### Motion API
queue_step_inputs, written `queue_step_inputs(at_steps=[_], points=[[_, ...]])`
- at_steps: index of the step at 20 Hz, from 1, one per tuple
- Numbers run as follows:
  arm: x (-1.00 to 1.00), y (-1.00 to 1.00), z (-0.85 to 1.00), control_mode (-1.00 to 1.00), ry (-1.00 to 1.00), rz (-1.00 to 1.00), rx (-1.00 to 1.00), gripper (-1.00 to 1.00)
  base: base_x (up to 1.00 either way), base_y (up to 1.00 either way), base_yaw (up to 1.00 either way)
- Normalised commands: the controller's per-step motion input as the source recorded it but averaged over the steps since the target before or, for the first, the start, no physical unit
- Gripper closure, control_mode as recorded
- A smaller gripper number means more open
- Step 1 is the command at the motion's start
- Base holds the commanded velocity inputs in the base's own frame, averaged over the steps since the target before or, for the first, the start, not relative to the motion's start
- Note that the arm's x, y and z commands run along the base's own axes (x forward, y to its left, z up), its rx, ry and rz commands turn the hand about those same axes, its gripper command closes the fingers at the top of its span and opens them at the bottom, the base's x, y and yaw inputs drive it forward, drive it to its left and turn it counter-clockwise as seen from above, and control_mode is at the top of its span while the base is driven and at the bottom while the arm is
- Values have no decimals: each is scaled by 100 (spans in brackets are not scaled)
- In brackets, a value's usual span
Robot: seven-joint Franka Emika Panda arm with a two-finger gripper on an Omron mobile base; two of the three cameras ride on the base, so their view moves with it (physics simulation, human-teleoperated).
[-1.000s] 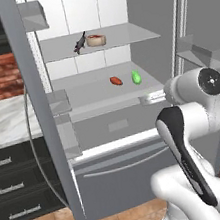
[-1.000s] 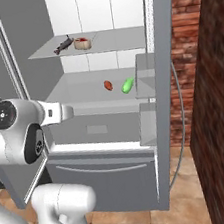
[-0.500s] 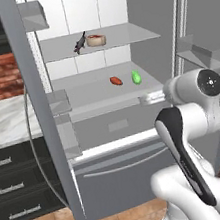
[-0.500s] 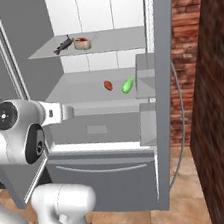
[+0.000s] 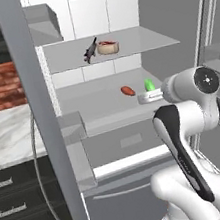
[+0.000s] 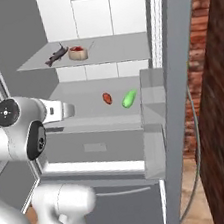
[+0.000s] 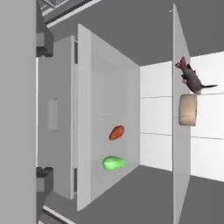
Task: Gather the sweet potato and corn from the fridge and place them on a tray on the dining counter. Then gather the fish and steak from the fridge and place them on the other tray.
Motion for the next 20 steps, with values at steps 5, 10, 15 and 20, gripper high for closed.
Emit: queue_step_inputs(at_steps=[5, 10, 15, 20], points=[[0, 0, 0, 100, 0, 0, 0, -100, 53, 48, -9], [0, 0, 0, 100, 0, 0, 0, -100, 49, 41, -10], [0, 0, 0, 100, 0, 0, 0, -100, 13, -32, -1], [0, 0, 0, 100, 0, 0, 0, -100, -2, -54, 0]])
